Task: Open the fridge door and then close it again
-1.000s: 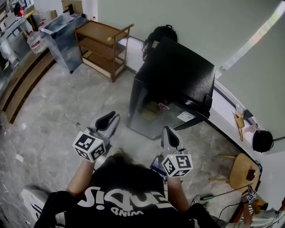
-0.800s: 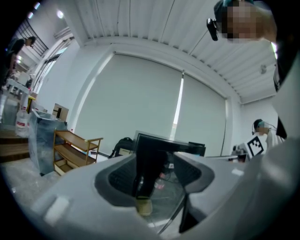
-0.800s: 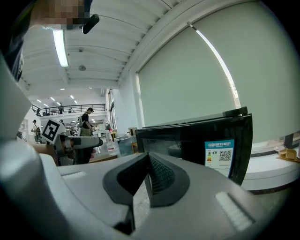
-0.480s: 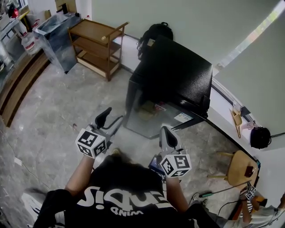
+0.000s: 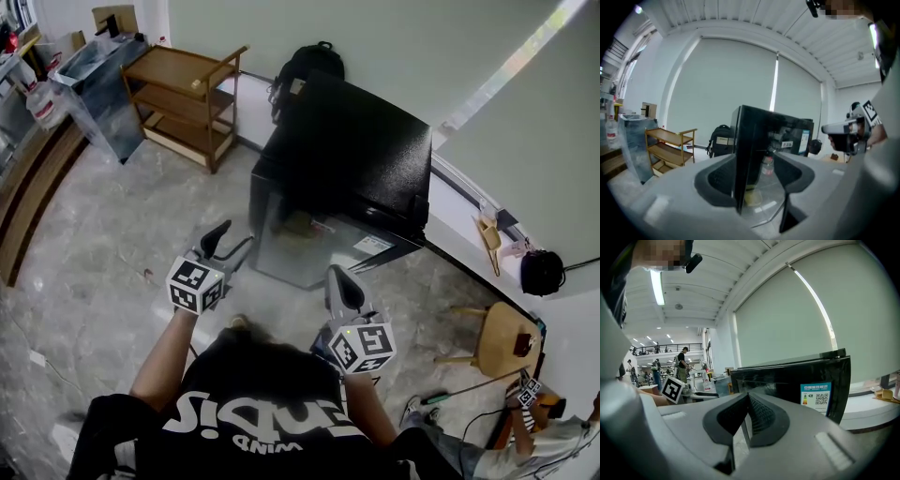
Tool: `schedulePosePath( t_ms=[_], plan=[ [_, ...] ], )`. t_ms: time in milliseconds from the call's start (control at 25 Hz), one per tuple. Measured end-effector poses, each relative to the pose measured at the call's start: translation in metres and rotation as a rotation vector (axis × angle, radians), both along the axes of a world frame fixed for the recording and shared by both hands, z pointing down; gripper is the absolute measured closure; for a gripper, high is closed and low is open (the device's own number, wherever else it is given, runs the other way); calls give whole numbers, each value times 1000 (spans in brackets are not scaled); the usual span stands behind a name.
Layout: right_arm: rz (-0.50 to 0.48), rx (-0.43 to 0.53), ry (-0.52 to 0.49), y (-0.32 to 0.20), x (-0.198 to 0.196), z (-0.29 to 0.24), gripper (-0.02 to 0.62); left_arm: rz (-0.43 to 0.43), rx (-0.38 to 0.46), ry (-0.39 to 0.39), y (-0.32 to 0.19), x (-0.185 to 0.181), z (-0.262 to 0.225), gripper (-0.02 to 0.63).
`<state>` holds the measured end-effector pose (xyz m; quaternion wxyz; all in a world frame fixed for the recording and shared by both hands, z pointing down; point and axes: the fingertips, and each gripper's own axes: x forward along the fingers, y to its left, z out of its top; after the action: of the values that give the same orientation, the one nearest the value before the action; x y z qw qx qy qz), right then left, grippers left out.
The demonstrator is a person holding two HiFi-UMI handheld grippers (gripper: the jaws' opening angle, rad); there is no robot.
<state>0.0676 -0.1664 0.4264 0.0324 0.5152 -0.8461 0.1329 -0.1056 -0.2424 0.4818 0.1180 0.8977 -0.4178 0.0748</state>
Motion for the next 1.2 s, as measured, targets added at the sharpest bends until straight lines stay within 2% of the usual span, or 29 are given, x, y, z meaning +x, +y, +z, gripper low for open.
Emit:
schedulePosePath(
  t_ms=[120,640,800,1200],
  plan=[
    [16,-1,4,1,7,-2,597,19,-12,-30,-14,6,12,354],
    [102,-34,19,-6,34,6,597,61,-108,-75,-77,28,71,360],
    [110,-36,20,-12,35,8,597,76,-130,-69,-84,33,79,397],
    [112,-49,11,-24,35,13,597,104,-133,-65,-90,38,84,405]
  ],
)
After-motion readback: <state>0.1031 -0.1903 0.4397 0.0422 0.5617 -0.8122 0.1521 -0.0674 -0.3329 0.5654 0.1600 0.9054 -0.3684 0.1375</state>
